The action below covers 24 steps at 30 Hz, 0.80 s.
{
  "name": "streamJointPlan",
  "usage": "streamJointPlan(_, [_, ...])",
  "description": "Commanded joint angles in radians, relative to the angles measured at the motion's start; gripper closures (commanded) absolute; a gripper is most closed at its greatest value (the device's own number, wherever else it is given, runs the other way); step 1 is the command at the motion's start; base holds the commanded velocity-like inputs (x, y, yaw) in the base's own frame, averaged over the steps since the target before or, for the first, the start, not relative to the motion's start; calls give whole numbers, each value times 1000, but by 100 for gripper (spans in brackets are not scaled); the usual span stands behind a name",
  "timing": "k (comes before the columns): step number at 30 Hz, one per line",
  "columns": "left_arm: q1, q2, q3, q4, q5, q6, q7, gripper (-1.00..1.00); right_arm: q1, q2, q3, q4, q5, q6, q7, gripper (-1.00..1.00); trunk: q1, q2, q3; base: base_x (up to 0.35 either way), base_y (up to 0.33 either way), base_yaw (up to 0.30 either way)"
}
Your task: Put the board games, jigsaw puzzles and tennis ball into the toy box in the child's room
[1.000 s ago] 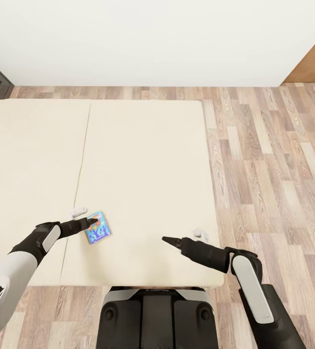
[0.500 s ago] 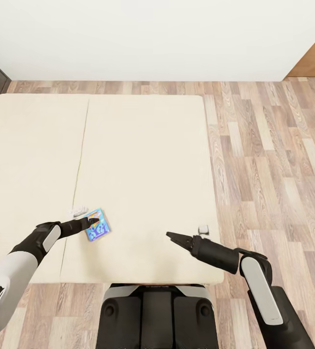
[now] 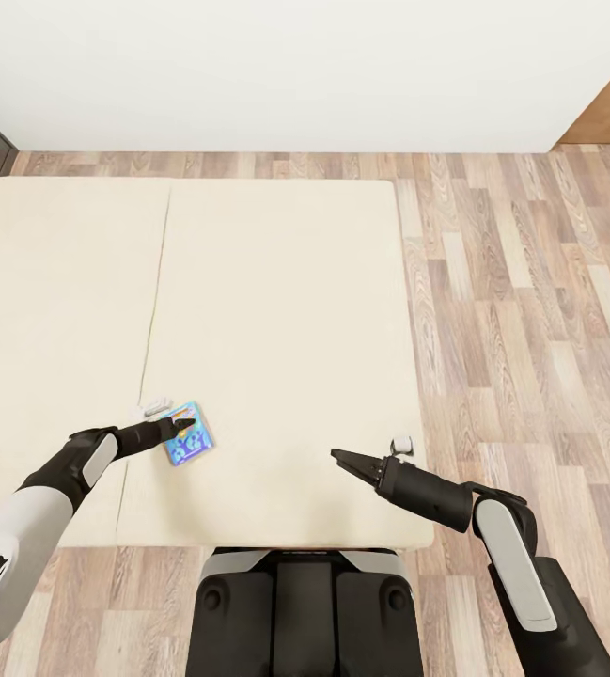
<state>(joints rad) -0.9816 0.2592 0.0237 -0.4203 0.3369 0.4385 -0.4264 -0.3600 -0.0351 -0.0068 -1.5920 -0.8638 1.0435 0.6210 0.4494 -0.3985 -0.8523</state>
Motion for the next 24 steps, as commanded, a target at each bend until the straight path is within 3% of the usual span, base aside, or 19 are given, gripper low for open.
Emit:
streamJointPlan(1, [0, 0, 1, -6, 5, 8, -8, -100, 0, 0, -1, 0, 5, 4, 6, -100, 1, -1, -1, 0, 0, 0])
streamJointPlan(8, [0, 0, -3, -38, 5, 9, -46, -100, 0, 0, 0, 0, 5, 4, 7, -100, 1, -1, -1, 0, -3, 0])
streamJointPlan(24, [0, -1, -7, -43, 5, 9, -51, -100, -1, 2, 2, 0, 5, 4, 6, -100, 1, -1, -1, 0, -43, 0])
